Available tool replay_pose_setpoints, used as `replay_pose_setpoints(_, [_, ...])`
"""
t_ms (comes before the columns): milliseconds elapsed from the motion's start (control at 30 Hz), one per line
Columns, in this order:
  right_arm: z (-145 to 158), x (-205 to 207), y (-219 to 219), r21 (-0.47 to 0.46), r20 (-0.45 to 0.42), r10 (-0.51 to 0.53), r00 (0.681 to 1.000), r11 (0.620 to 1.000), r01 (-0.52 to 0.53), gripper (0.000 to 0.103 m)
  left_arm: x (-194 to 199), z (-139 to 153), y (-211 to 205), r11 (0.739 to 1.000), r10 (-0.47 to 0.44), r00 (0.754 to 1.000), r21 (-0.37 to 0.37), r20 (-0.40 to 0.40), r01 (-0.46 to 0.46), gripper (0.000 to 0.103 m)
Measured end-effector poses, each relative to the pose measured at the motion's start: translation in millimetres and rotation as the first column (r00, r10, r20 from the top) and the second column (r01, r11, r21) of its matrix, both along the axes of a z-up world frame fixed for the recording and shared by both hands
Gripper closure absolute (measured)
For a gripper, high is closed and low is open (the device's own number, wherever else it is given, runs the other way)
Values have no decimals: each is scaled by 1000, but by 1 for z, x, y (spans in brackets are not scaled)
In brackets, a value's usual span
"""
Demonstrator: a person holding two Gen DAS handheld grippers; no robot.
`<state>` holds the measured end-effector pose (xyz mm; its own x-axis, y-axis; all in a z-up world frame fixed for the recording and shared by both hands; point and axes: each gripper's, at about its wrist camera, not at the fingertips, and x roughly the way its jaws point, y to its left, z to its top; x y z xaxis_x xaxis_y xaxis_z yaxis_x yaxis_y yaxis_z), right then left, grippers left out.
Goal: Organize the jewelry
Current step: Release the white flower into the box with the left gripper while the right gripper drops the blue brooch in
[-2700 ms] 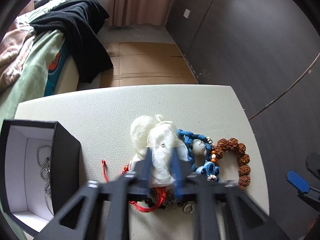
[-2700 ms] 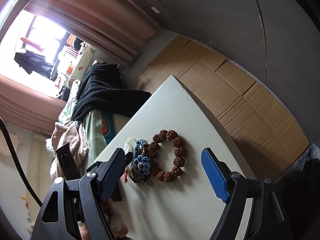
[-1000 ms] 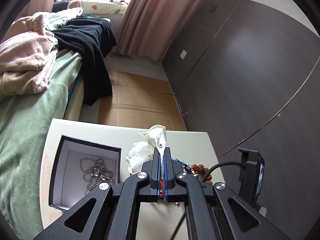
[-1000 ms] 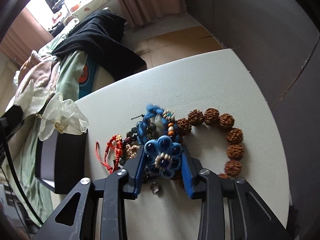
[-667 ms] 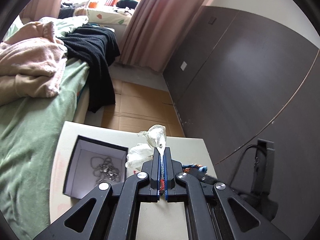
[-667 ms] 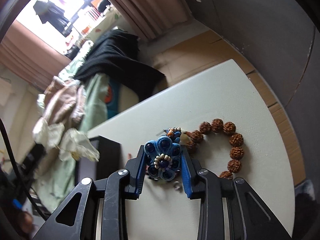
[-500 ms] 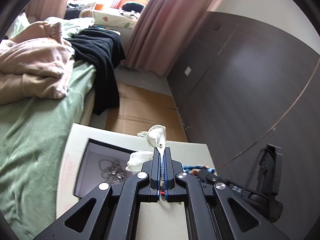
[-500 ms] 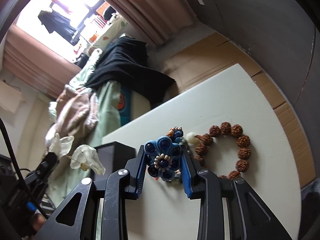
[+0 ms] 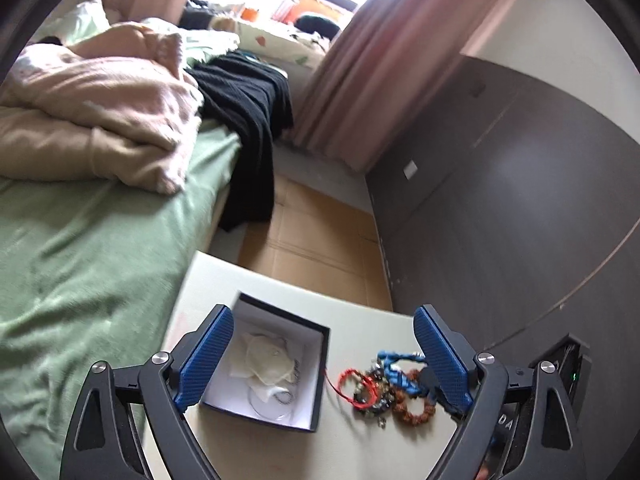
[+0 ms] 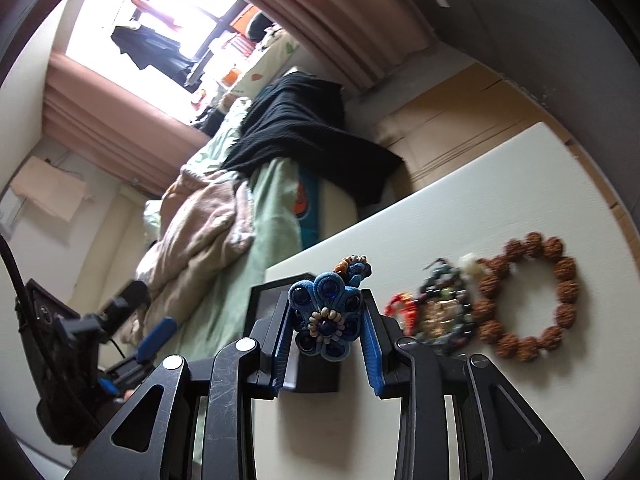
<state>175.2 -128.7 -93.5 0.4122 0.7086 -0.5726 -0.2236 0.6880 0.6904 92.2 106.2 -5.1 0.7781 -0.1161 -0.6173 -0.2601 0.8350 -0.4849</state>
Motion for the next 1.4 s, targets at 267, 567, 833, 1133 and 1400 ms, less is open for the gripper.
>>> replay_pose_setpoints(267, [9,-13,41,51,57,77,995,996,-80,70,-7,0,29,998,62,998,-13,-11,-63,11])
replay_pose_setpoints(567, [17,-17,97,43,154,167,974,984,-175,48,-12,-4,50,993,111,994,-27,-24,-112,11])
replay_pose_setpoints(833, [1,-6,87,-43,74,113,991,993,-110,15,-8,-8,43,996,87,995,-11,-37,-88,11])
replay_pose_setpoints(1133, [11,-20,42,-125,81,25,996,992,-15,15,1,-7,12,999,20,999,36,-32,-19,11])
replay_pose_setpoints(1400, [24,-19,-5,-142,81,-65,995,987,76,11,11,-9,-23,995,4,999,99,-40,0,7])
